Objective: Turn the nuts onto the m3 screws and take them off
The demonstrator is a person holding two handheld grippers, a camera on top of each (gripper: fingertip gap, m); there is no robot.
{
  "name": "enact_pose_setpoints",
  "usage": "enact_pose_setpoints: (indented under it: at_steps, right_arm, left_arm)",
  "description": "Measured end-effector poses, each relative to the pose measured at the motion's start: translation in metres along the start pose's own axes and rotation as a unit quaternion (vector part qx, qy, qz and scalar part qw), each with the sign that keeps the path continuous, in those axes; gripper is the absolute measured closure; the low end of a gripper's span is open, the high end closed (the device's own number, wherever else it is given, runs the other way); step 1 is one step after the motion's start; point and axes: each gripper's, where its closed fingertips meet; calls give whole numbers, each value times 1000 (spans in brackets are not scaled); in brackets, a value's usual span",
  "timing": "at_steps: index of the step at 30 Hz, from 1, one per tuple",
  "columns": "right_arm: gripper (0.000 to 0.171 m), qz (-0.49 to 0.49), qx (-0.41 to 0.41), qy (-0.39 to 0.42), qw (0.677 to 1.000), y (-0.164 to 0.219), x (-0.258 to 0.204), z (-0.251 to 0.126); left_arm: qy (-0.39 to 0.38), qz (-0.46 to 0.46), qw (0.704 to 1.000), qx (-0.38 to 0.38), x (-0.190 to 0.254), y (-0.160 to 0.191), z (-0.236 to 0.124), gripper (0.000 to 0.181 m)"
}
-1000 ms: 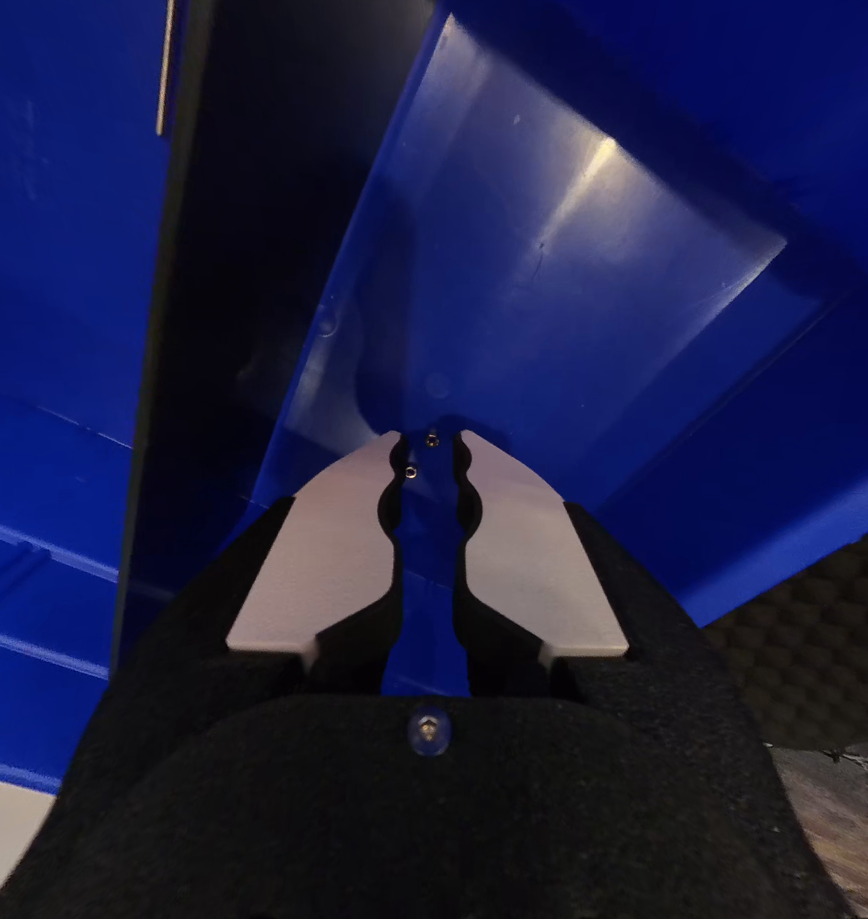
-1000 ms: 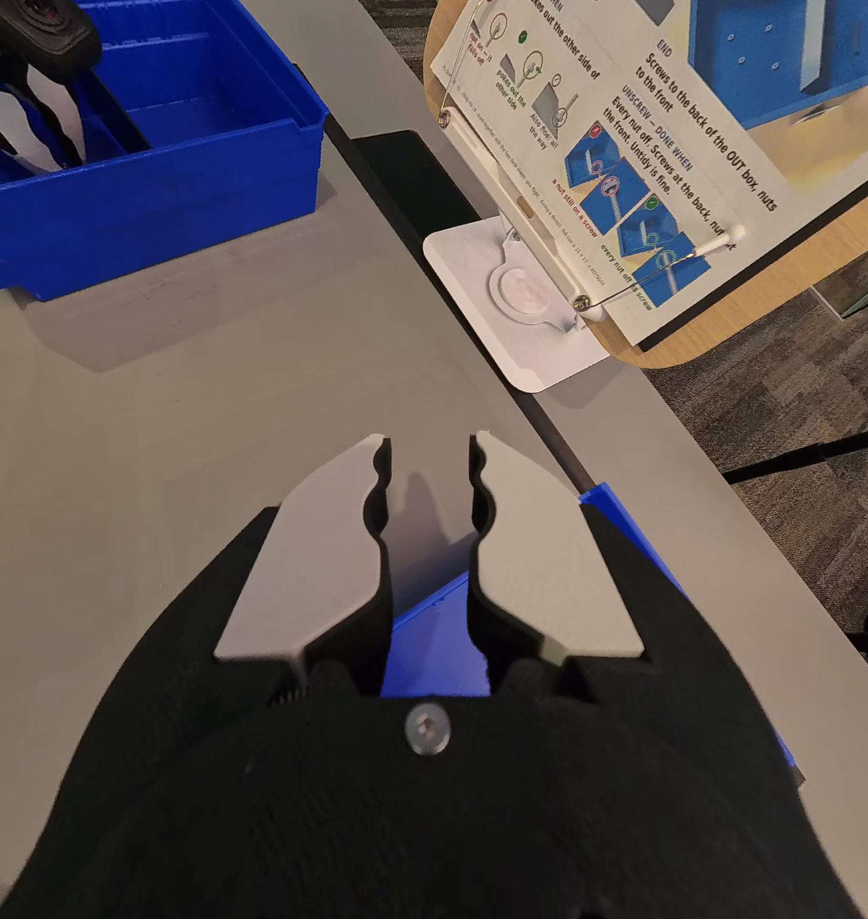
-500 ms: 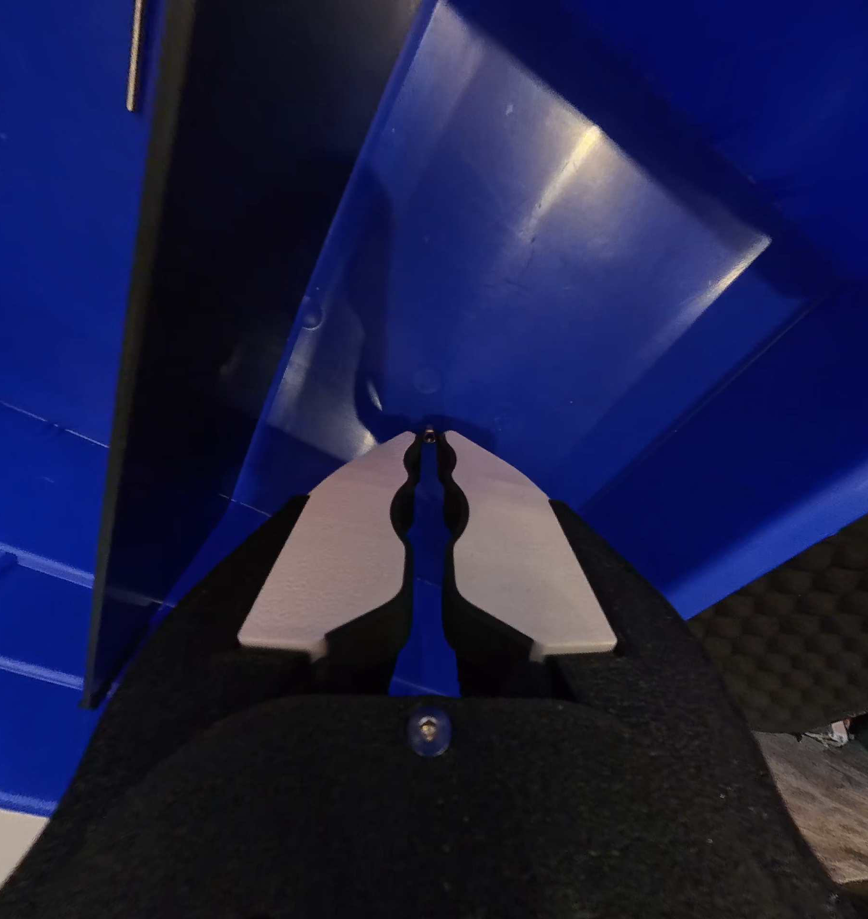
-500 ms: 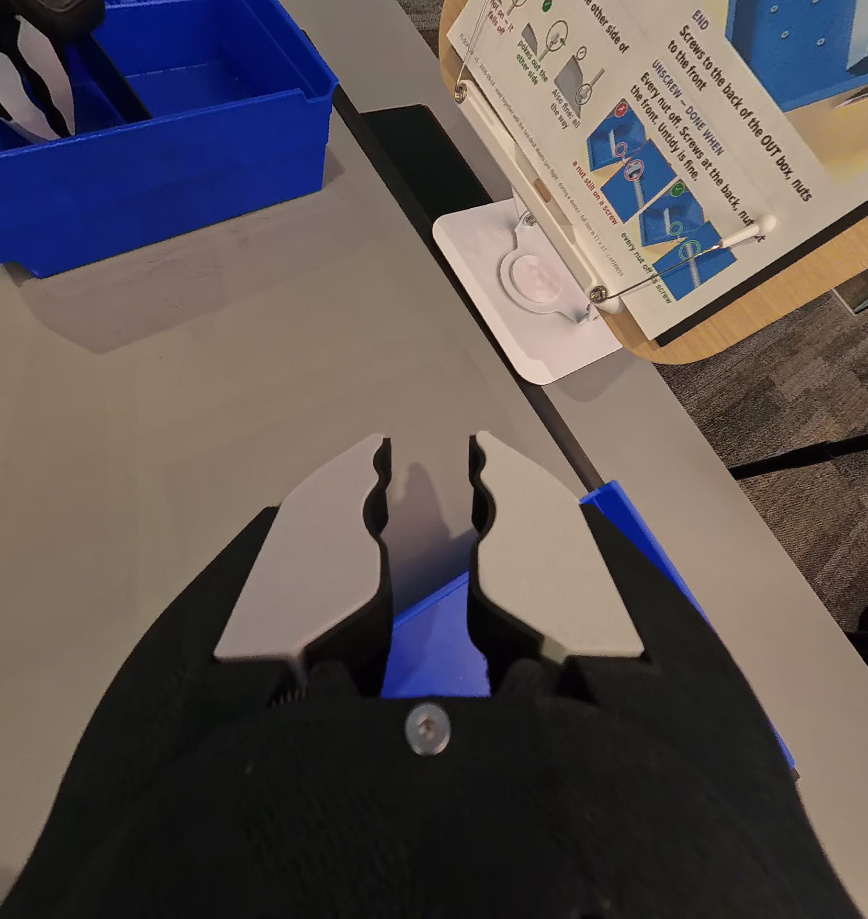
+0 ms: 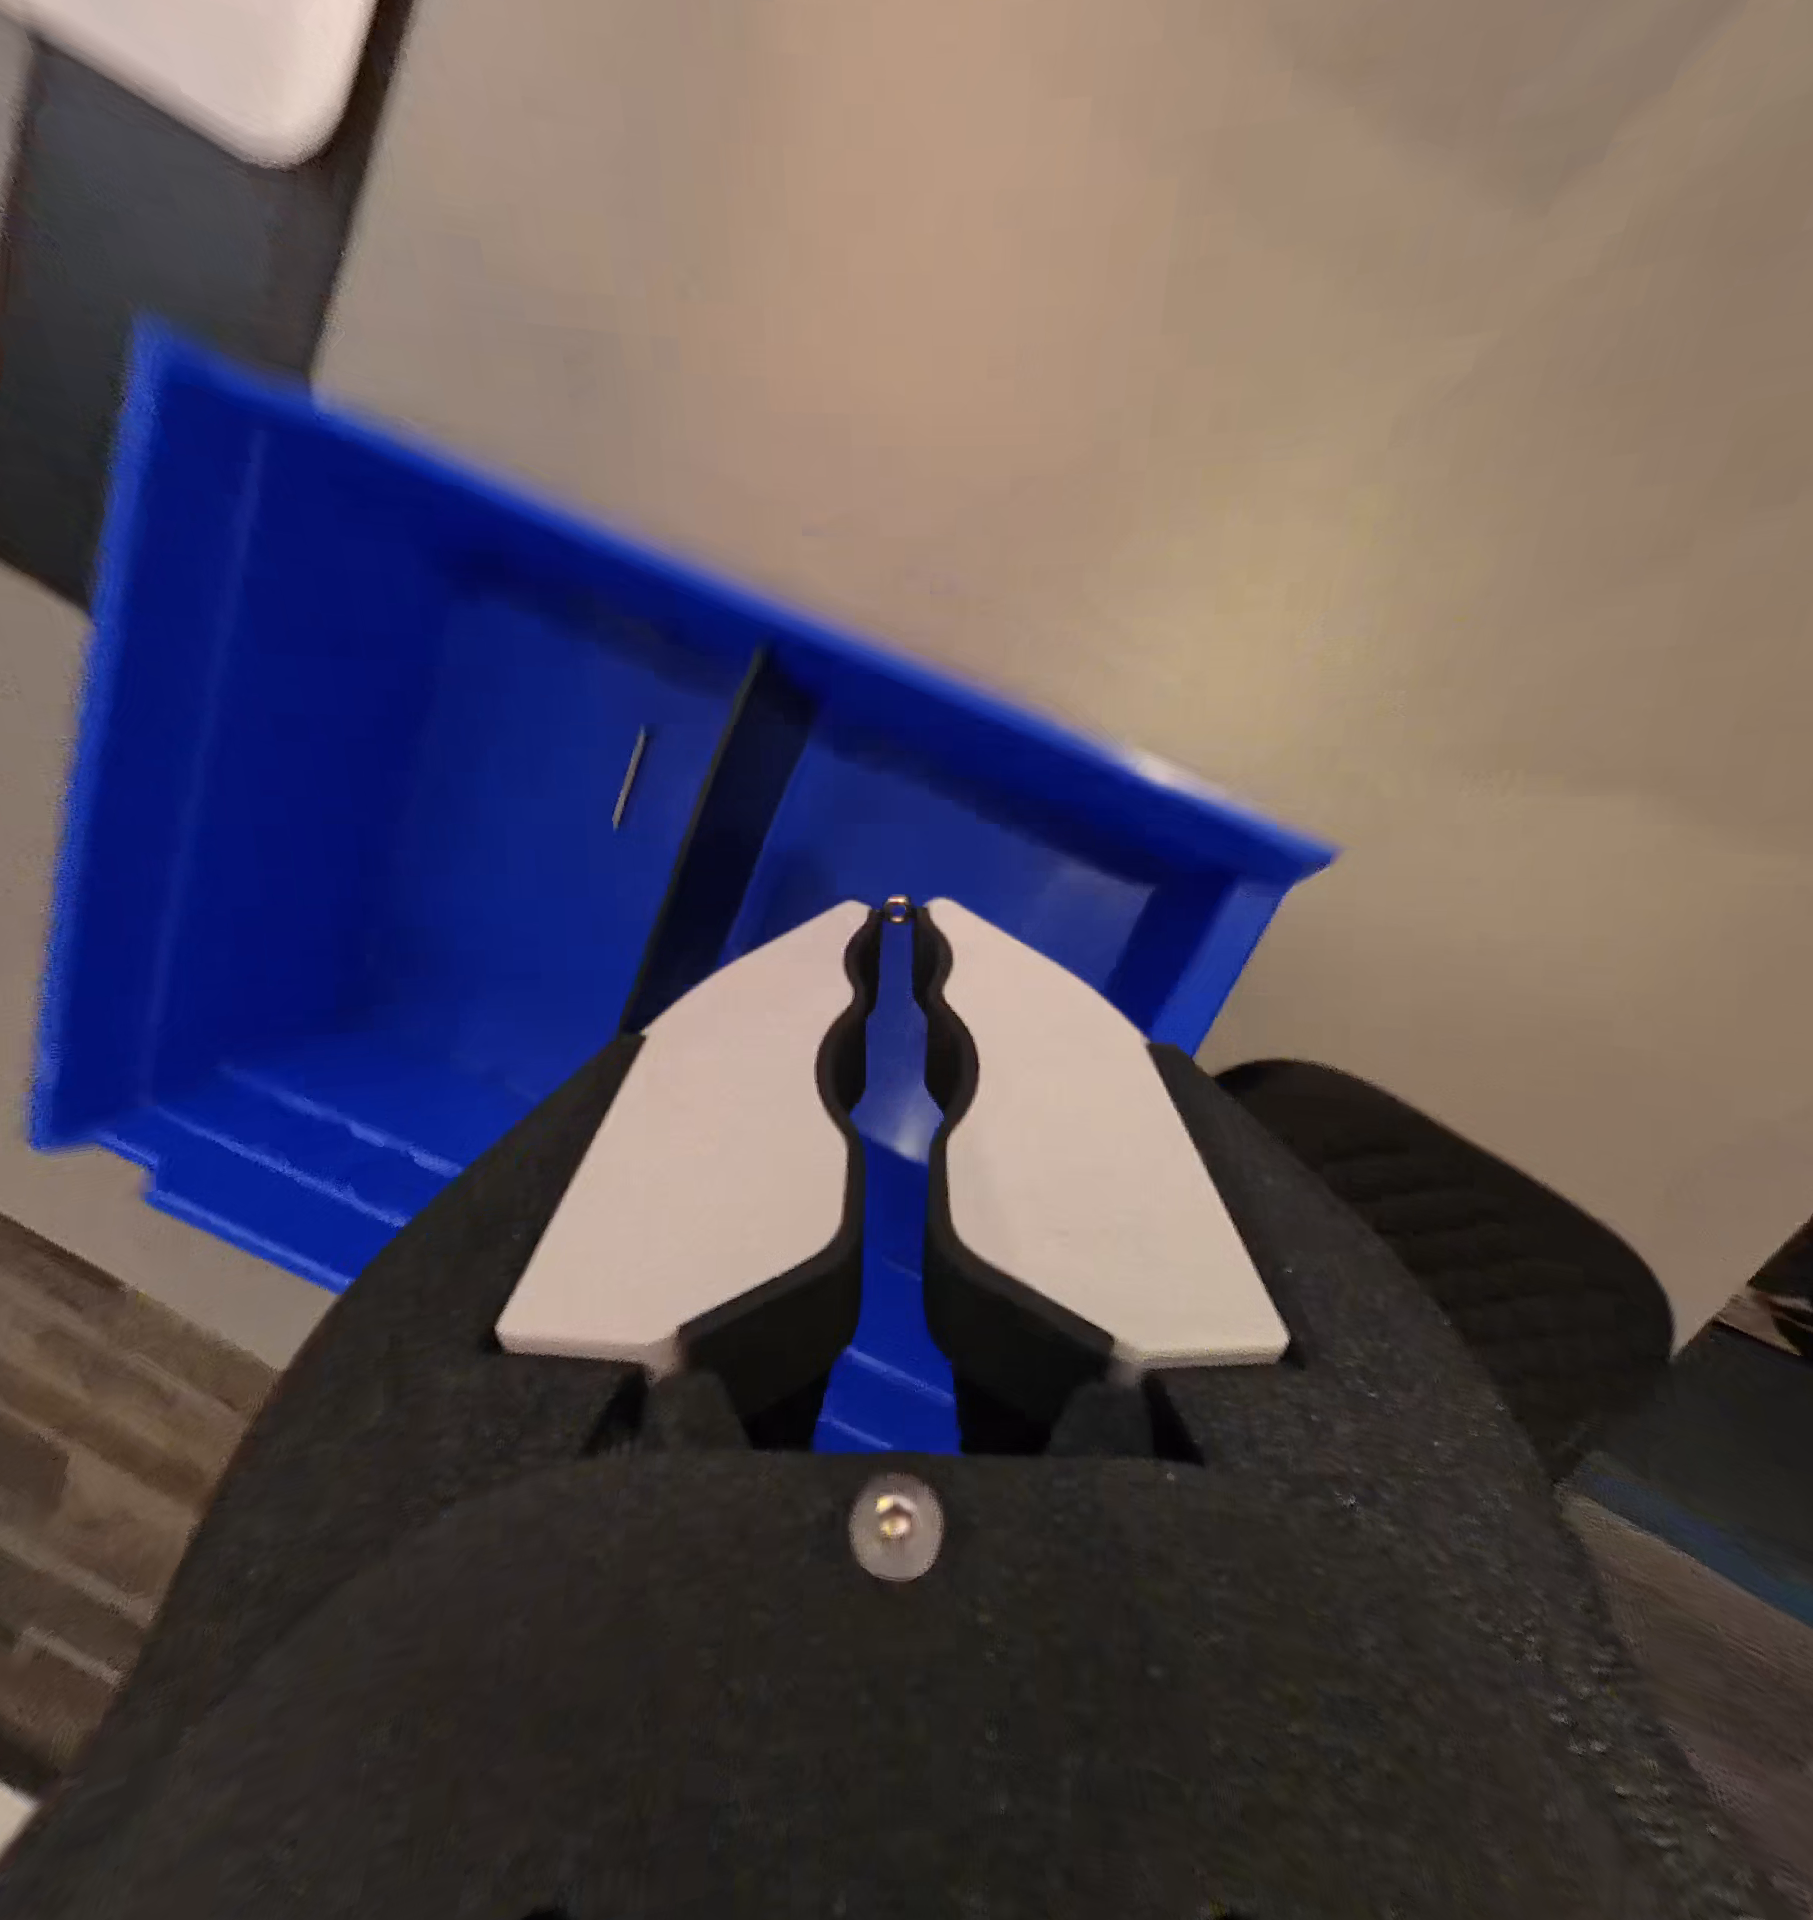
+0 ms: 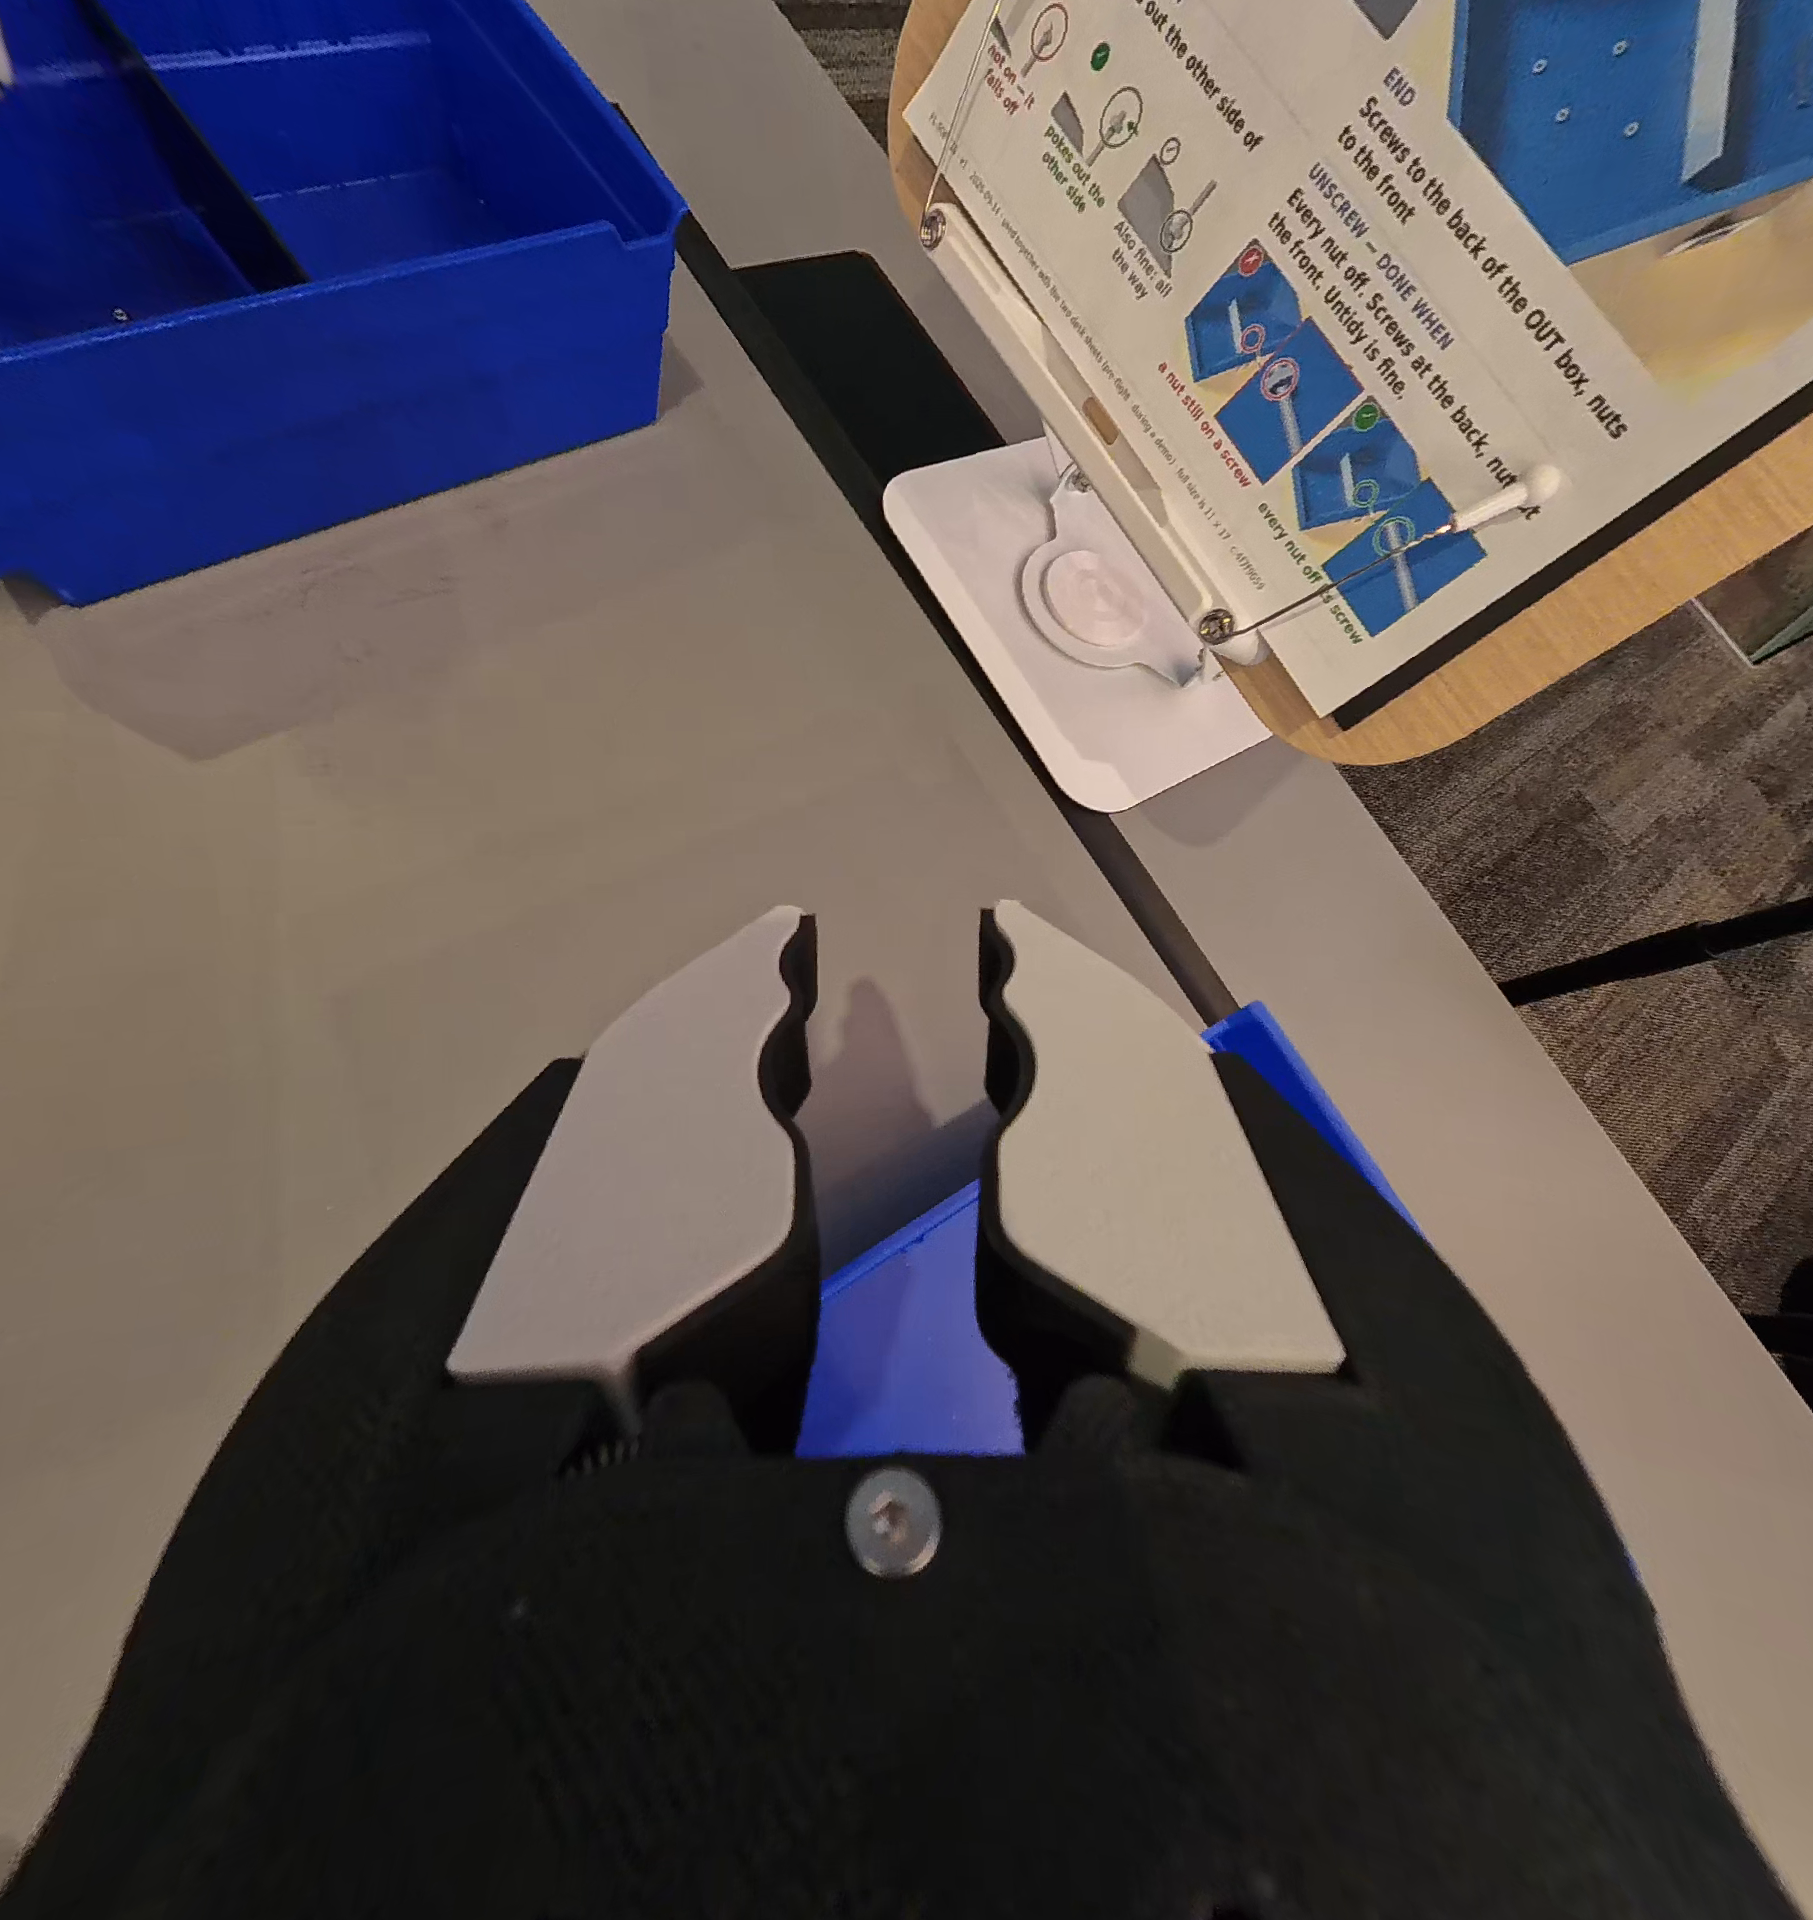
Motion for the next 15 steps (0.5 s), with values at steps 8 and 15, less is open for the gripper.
enact_pose_setpoints:
  at_steps: [8, 15]
  right_arm:
    - [141, 2, 4, 21, 1000, 0, 8, -15]
    - [141, 3, -6, 73, 997, 10, 30, -41]
  left_arm:
    - [97, 141, 985, 28, 84, -113, 76, 176]
    - [127, 176, 976, -23, 113, -134, 174, 176]
Point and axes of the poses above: each gripper's, where its closed fingertips meet, z out along the fingers, y out of its underside, x = y × z across the jaws, and after that the axes turned 10 degrees about x, right-handed
